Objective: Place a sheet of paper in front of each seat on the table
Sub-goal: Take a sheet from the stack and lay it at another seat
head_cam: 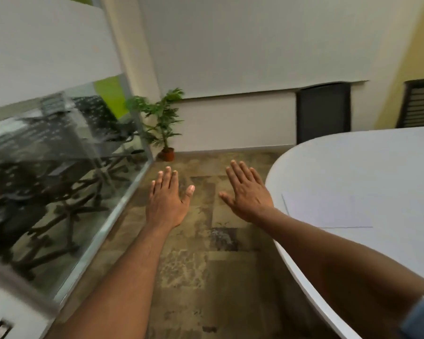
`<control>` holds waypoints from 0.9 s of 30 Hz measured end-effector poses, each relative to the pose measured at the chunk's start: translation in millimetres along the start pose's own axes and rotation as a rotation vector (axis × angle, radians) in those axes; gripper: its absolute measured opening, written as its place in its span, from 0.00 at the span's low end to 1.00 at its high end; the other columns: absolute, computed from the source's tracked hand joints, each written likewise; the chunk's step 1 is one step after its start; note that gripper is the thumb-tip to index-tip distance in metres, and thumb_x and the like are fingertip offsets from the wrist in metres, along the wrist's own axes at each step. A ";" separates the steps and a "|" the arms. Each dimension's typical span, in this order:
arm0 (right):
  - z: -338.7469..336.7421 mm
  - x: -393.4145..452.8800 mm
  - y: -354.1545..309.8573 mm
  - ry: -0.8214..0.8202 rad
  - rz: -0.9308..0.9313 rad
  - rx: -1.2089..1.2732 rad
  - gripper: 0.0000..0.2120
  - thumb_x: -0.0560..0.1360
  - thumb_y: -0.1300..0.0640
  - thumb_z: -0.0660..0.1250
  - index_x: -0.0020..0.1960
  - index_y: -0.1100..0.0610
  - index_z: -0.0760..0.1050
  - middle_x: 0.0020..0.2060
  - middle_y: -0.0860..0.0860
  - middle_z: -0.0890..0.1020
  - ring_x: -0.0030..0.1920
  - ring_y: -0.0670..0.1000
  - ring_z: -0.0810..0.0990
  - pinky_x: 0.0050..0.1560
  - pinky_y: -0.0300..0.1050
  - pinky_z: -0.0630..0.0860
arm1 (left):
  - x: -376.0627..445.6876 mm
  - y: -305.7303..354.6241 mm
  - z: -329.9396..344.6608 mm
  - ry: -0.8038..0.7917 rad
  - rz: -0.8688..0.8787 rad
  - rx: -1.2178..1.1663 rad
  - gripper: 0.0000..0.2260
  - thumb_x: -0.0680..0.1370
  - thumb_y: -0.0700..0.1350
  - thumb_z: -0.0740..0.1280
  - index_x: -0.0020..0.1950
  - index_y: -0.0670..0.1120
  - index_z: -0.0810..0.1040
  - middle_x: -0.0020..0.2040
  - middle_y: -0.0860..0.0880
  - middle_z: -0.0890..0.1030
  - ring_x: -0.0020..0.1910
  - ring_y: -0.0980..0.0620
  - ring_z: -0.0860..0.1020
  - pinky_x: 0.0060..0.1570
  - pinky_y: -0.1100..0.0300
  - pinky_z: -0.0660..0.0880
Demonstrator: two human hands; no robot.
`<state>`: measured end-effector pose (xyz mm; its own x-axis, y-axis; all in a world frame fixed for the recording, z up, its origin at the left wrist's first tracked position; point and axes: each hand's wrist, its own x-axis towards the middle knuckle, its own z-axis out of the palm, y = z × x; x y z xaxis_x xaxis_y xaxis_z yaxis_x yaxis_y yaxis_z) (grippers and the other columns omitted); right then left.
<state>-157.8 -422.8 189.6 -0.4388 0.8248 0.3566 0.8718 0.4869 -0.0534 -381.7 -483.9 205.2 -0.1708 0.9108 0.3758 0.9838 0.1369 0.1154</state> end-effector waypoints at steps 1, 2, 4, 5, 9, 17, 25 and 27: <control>7.2 4.7 3.7 -0.012 0.027 -0.002 0.37 0.77 0.32 0.39 0.79 0.51 0.41 0.79 0.49 0.41 0.76 0.50 0.34 0.75 0.48 0.35 | 16.0 1.7 7.3 0.000 0.036 -0.008 0.41 0.74 0.70 0.36 0.79 0.45 0.53 0.80 0.46 0.50 0.79 0.48 0.47 0.75 0.50 0.44; 15.2 11.9 9.3 -0.022 0.077 -0.005 0.37 0.77 0.32 0.40 0.79 0.51 0.41 0.79 0.49 0.41 0.76 0.50 0.34 0.75 0.48 0.36 | 37.3 4.5 17.5 -0.012 0.080 -0.023 0.41 0.74 0.70 0.36 0.79 0.45 0.53 0.80 0.47 0.50 0.79 0.48 0.47 0.75 0.50 0.44; 28.8 23.6 19.4 -0.026 0.178 -0.001 0.37 0.77 0.31 0.39 0.79 0.51 0.41 0.79 0.49 0.41 0.76 0.50 0.34 0.75 0.48 0.35 | 73.7 11.5 37.7 -0.033 0.164 -0.034 0.40 0.75 0.69 0.38 0.79 0.46 0.53 0.80 0.47 0.50 0.79 0.49 0.47 0.75 0.50 0.44; 33.9 27.1 25.6 -0.028 0.225 -0.001 0.37 0.76 0.31 0.38 0.79 0.51 0.41 0.79 0.48 0.41 0.76 0.50 0.34 0.74 0.48 0.35 | 89.7 16.8 48.0 -0.049 0.203 -0.045 0.39 0.76 0.69 0.39 0.79 0.46 0.53 0.80 0.47 0.50 0.79 0.49 0.47 0.75 0.50 0.43; 53.7 29.3 59.0 -0.032 0.397 -0.011 0.38 0.76 0.31 0.37 0.79 0.50 0.42 0.79 0.48 0.42 0.76 0.50 0.35 0.74 0.48 0.35 | 136.3 47.5 92.1 -0.130 0.344 -0.097 0.36 0.77 0.67 0.43 0.79 0.46 0.52 0.80 0.48 0.48 0.79 0.49 0.45 0.73 0.52 0.39; 114.1 17.0 151.4 0.006 0.868 0.125 0.39 0.76 0.30 0.39 0.79 0.52 0.48 0.79 0.50 0.49 0.79 0.51 0.44 0.76 0.50 0.42 | 196.3 141.8 196.1 -0.383 0.555 -0.197 0.33 0.79 0.61 0.57 0.79 0.46 0.52 0.80 0.46 0.54 0.78 0.47 0.50 0.75 0.50 0.47; 164.8 -11.8 239.2 -0.002 1.303 0.221 0.34 0.78 0.35 0.51 0.76 0.57 0.60 0.76 0.55 0.63 0.77 0.55 0.57 0.76 0.50 0.54 | 222.9 231.8 281.0 -0.741 0.764 -0.254 0.32 0.78 0.60 0.59 0.77 0.46 0.58 0.76 0.47 0.64 0.74 0.48 0.62 0.72 0.54 0.59; 172.6 -18.1 250.2 -0.029 1.378 0.233 0.33 0.79 0.38 0.55 0.75 0.58 0.61 0.75 0.55 0.65 0.76 0.56 0.60 0.74 0.51 0.58 | 229.6 251.0 296.9 -0.789 0.790 -0.255 0.31 0.79 0.60 0.59 0.77 0.46 0.58 0.76 0.47 0.64 0.74 0.48 0.62 0.72 0.55 0.59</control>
<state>30.7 -266.3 8.8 0.7246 0.6772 -0.1279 0.5455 -0.6770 -0.4941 -158.0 -124.7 47.5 0.6601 0.7101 -0.2449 0.7464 -0.5833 0.3205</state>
